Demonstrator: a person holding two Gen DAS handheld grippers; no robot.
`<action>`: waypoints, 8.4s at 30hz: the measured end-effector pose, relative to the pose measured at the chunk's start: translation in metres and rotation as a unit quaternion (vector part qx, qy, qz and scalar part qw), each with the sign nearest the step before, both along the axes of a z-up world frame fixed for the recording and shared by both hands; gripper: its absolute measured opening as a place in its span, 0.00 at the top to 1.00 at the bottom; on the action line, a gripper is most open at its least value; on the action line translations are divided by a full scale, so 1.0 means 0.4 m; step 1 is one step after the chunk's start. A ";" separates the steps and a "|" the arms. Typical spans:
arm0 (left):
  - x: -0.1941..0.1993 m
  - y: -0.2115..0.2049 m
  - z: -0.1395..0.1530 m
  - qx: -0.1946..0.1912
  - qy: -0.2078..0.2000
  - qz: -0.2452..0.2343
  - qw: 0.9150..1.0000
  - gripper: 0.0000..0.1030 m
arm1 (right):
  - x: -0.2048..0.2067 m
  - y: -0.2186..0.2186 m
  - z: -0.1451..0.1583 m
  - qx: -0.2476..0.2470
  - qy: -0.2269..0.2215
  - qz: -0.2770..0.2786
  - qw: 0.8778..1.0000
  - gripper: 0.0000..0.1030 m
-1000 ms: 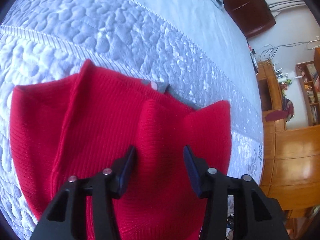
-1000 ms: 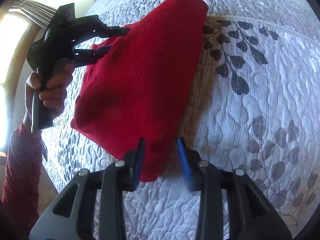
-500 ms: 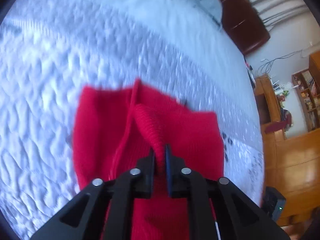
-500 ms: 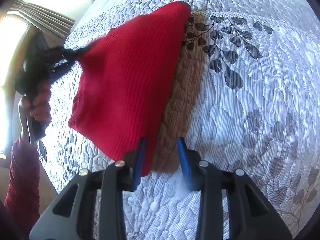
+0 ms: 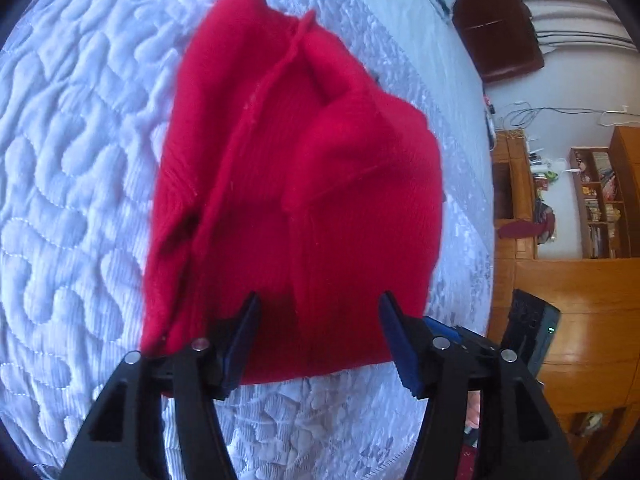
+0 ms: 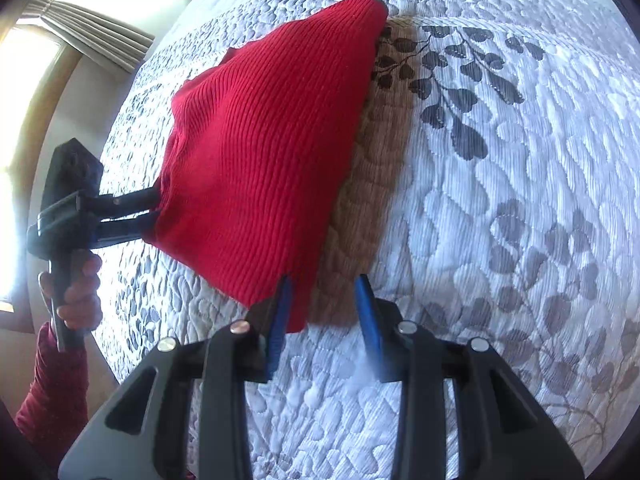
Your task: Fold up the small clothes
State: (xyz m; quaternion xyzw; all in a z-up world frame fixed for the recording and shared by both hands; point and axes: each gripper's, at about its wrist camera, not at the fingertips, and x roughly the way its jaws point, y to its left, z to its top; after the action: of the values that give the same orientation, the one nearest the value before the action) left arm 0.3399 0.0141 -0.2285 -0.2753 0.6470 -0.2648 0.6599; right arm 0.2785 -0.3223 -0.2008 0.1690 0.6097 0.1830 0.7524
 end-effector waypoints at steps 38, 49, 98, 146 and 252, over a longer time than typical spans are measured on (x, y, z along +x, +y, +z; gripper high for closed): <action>0.025 0.088 -0.073 -0.021 0.059 0.028 0.998 0.90 | 0.018 0.067 -0.030 0.070 0.032 0.003 0.997 0.47; 0.007 0.134 -0.086 -0.012 0.041 0.021 0.999 0.88 | 0.049 0.165 -0.088 0.087 0.065 0.025 0.994 0.82; -0.463 0.011 0.251 0.154 -0.117 -0.101 0.976 0.48 | -0.593 -0.107 0.117 -0.102 0.014 -0.046 0.994 0.66; -0.283 -0.367 0.149 0.135 -0.128 -0.177 0.966 0.70 | -0.157 -0.220 0.006 0.008 0.089 -0.105 0.990 0.36; -0.873 -0.289 0.354 0.307 -0.202 -0.076 0.927 0.22 | -0.903 -0.078 0.237 -0.179 -0.035 -0.155 0.971 0.11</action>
State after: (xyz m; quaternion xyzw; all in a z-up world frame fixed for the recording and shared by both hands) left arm -0.0092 -0.1014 -0.0868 0.0501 0.5687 -0.1530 0.8067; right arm -0.0829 -0.3534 -0.1060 0.1177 0.5717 -0.0425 0.8109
